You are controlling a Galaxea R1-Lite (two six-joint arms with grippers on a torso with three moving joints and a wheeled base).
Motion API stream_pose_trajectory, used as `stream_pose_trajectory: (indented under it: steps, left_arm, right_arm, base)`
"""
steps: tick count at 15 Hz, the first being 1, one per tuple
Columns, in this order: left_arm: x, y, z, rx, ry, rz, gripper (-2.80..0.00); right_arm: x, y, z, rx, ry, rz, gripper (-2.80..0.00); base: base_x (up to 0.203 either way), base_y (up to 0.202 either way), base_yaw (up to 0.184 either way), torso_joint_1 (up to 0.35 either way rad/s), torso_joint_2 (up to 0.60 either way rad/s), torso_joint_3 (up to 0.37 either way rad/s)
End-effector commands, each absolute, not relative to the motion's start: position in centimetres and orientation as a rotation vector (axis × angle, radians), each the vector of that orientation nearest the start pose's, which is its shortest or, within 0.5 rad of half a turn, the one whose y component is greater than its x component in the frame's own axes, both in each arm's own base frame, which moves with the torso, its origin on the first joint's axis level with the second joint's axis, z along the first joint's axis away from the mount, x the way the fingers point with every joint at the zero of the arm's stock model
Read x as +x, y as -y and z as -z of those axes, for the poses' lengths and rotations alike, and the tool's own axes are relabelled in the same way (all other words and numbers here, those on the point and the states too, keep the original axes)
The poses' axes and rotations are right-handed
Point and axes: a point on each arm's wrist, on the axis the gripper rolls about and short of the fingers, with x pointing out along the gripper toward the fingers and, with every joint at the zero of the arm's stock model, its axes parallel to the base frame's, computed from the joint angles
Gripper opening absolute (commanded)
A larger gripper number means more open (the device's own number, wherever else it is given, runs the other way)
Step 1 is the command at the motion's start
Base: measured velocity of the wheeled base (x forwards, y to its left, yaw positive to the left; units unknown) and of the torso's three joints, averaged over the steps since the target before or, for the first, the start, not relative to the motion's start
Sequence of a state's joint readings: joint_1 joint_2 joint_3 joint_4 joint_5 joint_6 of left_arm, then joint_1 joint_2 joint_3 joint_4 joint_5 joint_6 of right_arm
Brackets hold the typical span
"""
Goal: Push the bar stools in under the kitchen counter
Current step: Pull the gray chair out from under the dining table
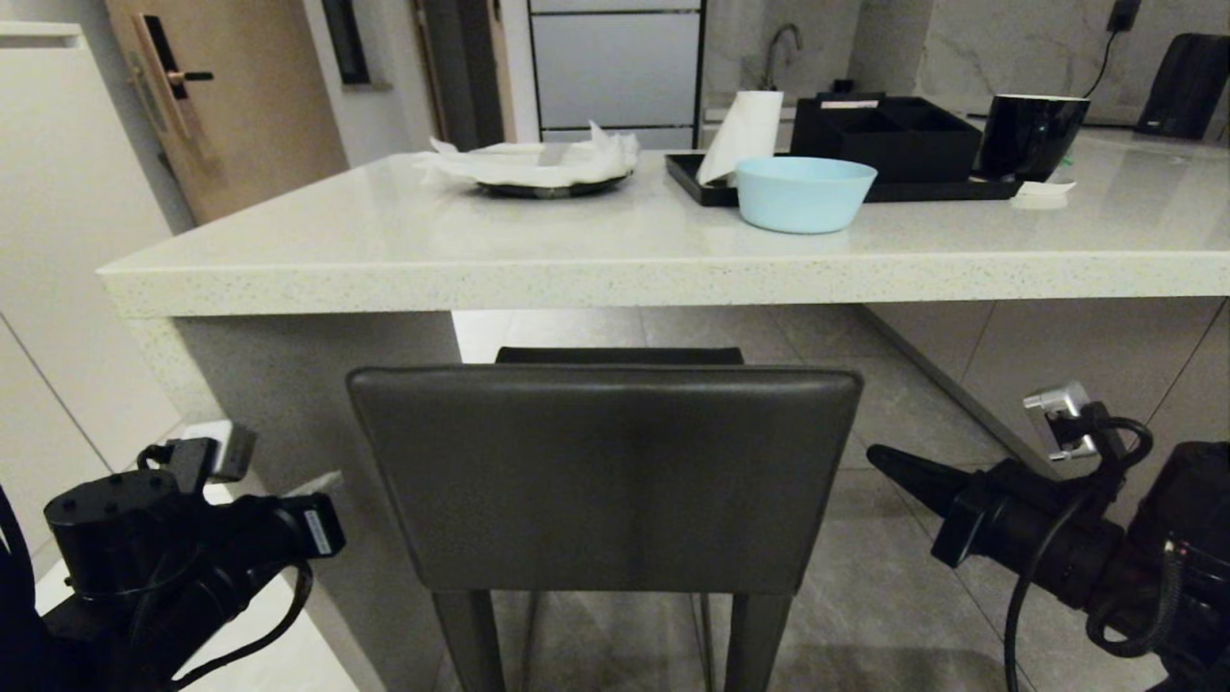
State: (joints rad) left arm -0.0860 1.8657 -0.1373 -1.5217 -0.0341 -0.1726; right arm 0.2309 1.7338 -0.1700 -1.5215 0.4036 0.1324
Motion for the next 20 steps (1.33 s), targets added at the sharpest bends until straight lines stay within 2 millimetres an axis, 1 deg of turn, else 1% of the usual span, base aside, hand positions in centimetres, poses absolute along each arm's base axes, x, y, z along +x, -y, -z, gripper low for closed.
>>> stream_pose_trajectory:
  steps: [1,2,3,4,5,7,8,10,13,14,15,17,20]
  left_arm:
    - [22.2,2.1,-8.5,-0.174,-0.218,0.163,-2.8]
    - [21.9,2.0,-9.0,-0.182,-0.202,0.211,-2.8]
    - [21.7,1.4,-9.4,-0.19,-0.187,0.239,-2.8]
    - [21.7,0.6,-9.7,-0.198,-0.175,0.282,0.0]
    - [21.7,-0.2,-10.2,-0.202,-0.153,0.329,0.0]
    - [21.5,-2.1,-10.6,-0.21,-0.136,0.432,0.0]
    - [21.3,-3.1,-10.6,-0.213,-0.137,0.497,0.0]
    - [21.5,-4.1,-10.3,-0.169,-0.13,0.618,0.0]
    - [22.4,-4.1,-10.2,-0.14,-0.118,0.764,0.0]
    - [22.9,-4.2,-9.8,-0.133,-0.122,0.785,0.0]
    - [23.4,-4.3,-9.4,-0.119,-0.122,0.798,0.0]
    - [24.2,-4.5,-9.4,-0.101,-0.103,0.863,0.0]
    - [25.5,-4.8,-10.3,-0.061,-0.053,0.947,0.0]
  right_arm:
    - [20.5,-5.7,-11.7,0.111,-0.085,-0.634,-2.8]
    - [20.3,-5.7,-11.9,0.111,-0.08,-0.635,-2.8]
    - [20.3,-5.6,-12.0,0.109,-0.072,-0.635,-2.8]
    - [20.2,-5.6,-12.4,0.109,-0.052,-0.635,-2.8]
    - [20.1,-5.3,-12.9,0.114,-0.029,-0.63,0.0]
    - [20.0,-4.8,-13.2,0.13,-0.023,-0.673,0.0]
    - [20.0,-4.2,-13.3,0.132,-0.024,-0.708,0.0]
    - [20.3,-2.8,-13.6,0.124,-0.017,-0.809,0.0]
    - [20.9,-1.3,-14.0,0.116,-0.022,-1.006,0.0]
    - [21.3,-1.0,-14.0,0.125,-0.032,-1.043,0.0]
    - [21.7,-0.9,-14.0,0.126,-0.033,-1.053,0.0]
    - [22.2,-1.0,-13.9,0.123,-0.038,-1.083,0.0]
    - [22.7,-1.6,-13.3,0.107,-0.044,-1.138,0.0]
  base:
    - [0.0,0.0,0.0,0.0,0.0,0.0]
    - [0.0,0.0,0.0,0.0,0.0,0.0]
    - [0.0,0.0,0.0,0.0,0.0,0.0]
    - [0.0,0.0,0.0,0.0,0.0,0.0]
    - [0.0,0.0,0.0,0.0,0.0,0.0]
    - [0.0,0.0,0.0,0.0,0.0,0.0]
    - [0.0,0.0,0.0,0.0,0.0,0.0]
    - [0.0,0.0,0.0,0.0,0.0,0.0]
    - [0.0,0.0,0.0,0.0,0.0,0.0]
    - [0.0,0.0,0.0,0.0,0.0,0.0]
    - [0.0,0.0,0.0,0.0,0.0,0.0]
    - [0.0,0.0,0.0,0.0,0.0,0.0]
    - [0.0,0.0,0.0,0.0,0.0,0.0]
